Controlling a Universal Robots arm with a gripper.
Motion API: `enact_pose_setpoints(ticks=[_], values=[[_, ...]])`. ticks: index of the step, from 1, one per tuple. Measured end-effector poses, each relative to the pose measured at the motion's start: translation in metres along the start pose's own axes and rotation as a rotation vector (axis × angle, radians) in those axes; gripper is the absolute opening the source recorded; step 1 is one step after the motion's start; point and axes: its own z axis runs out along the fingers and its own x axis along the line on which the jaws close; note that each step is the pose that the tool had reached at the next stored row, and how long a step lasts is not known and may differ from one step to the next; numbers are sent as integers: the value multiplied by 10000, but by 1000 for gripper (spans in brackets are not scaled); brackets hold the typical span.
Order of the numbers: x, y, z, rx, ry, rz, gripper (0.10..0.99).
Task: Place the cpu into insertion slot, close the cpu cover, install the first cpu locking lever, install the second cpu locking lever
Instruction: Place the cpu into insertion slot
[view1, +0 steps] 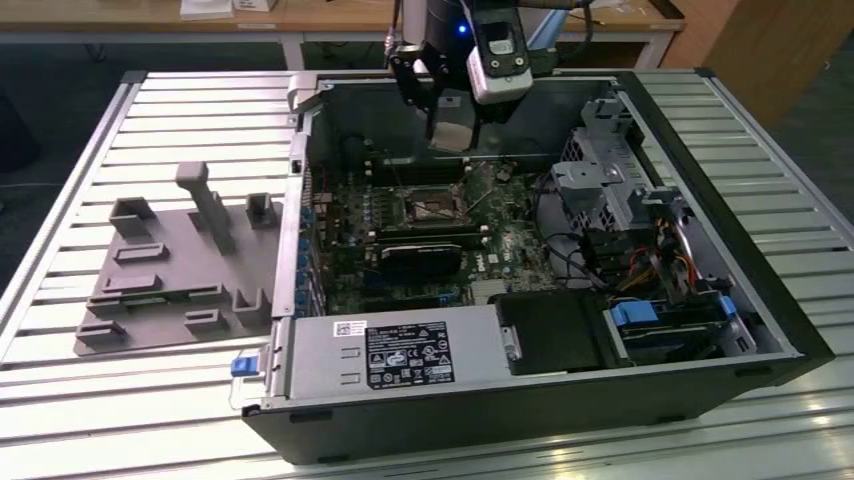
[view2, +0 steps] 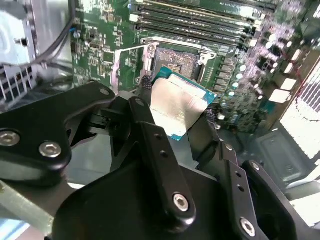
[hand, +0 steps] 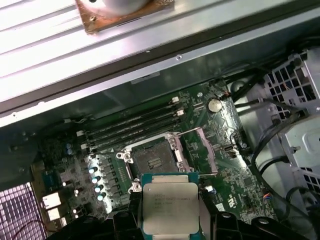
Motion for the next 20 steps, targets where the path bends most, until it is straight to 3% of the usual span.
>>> enact_pose_setpoints(ticks=[20], values=[[-3,-13,140,-71,-331,3625,537]])
